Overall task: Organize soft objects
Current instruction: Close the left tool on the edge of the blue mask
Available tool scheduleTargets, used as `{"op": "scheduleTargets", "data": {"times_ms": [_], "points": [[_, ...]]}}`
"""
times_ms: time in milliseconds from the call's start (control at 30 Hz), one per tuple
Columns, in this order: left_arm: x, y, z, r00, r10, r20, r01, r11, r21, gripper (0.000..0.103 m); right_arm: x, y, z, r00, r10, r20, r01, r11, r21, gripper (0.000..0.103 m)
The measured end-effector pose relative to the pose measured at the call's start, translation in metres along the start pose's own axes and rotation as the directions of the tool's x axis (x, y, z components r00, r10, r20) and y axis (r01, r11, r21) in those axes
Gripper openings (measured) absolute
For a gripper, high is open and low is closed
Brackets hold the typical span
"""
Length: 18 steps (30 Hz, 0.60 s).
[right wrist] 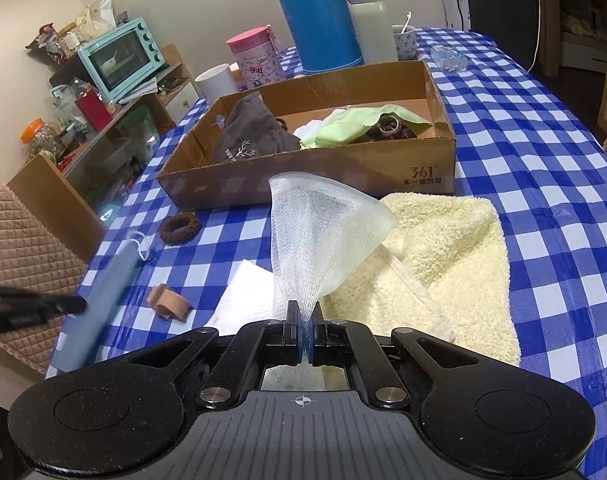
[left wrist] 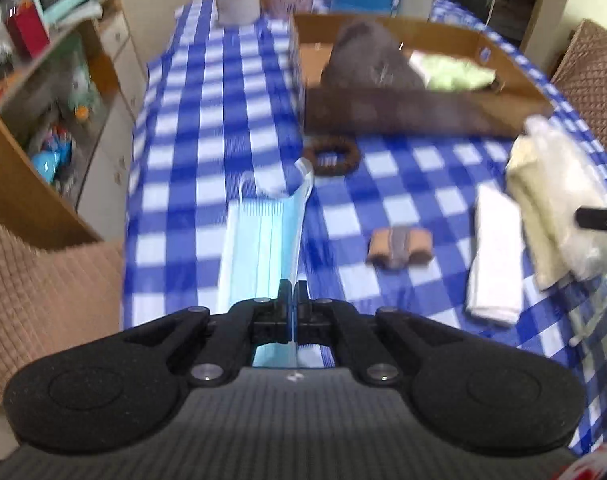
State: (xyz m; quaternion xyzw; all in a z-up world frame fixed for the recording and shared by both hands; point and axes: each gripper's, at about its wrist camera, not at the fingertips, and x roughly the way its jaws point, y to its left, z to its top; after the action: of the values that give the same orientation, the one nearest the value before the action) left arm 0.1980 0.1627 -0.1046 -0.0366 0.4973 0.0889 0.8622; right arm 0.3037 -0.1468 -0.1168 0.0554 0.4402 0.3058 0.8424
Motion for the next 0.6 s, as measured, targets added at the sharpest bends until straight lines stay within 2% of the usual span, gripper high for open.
{"op": "scheduleTargets", "data": {"times_ms": [100, 167, 200, 300, 400, 467, 533, 567, 600], "points": [[0.014, 0.001, -0.005, 0.999, 0.010, -0.033, -0.011, 1.000, -0.012, 0.011, -0.001, -0.001, -0.001, 1.000, -0.005, -0.004, 0.005, 1.000, 0.003, 0.003], [0.019, 0.004, -0.006, 0.999, 0.016, -0.038, -0.016, 1.000, -0.014, 0.030, -0.001, -0.002, -0.002, 1.000, -0.007, -0.009, 0.007, 1.000, 0.008, 0.003], [0.021, 0.005, -0.006, 0.999, 0.026, -0.040, -0.027, 1.000, -0.015, 0.043, -0.001, -0.002, -0.002, 1.000, -0.007, -0.011, 0.007, 1.000, 0.011, 0.003], [0.028, 0.009, -0.006, 0.996, 0.076, -0.039, -0.076, 0.997, -0.010, 0.051, 0.000, -0.003, -0.003, 1.000, -0.005, -0.019, 0.006, 1.000, 0.025, 0.003], [0.038, 0.017, -0.007, 0.996, 0.076, -0.056, -0.078, 0.997, -0.025, 0.053, 0.001, -0.002, -0.003, 1.000, -0.004, -0.022, 0.004, 1.000, 0.025, 0.003], [0.038, 0.022, -0.007, 0.998, 0.054, -0.042, -0.056, 0.998, -0.041, 0.048, 0.002, -0.001, -0.003, 1.000, -0.003, -0.022, 0.004, 1.000, 0.023, 0.003], [0.037, 0.025, -0.007, 0.999, 0.021, -0.031, -0.023, 0.998, -0.052, 0.019, 0.002, -0.001, -0.003, 1.000, -0.002, -0.023, 0.003, 1.000, 0.022, 0.003], [0.036, 0.025, -0.006, 0.999, 0.029, -0.029, -0.030, 0.999, -0.041, 0.017, 0.003, 0.000, -0.003, 1.000, -0.003, -0.024, 0.003, 1.000, 0.019, 0.003], [0.035, 0.024, -0.006, 0.999, 0.031, -0.028, -0.032, 0.999, -0.027, 0.009, 0.003, 0.001, -0.003, 1.000, -0.003, -0.025, 0.003, 1.000, 0.018, 0.003]]}}
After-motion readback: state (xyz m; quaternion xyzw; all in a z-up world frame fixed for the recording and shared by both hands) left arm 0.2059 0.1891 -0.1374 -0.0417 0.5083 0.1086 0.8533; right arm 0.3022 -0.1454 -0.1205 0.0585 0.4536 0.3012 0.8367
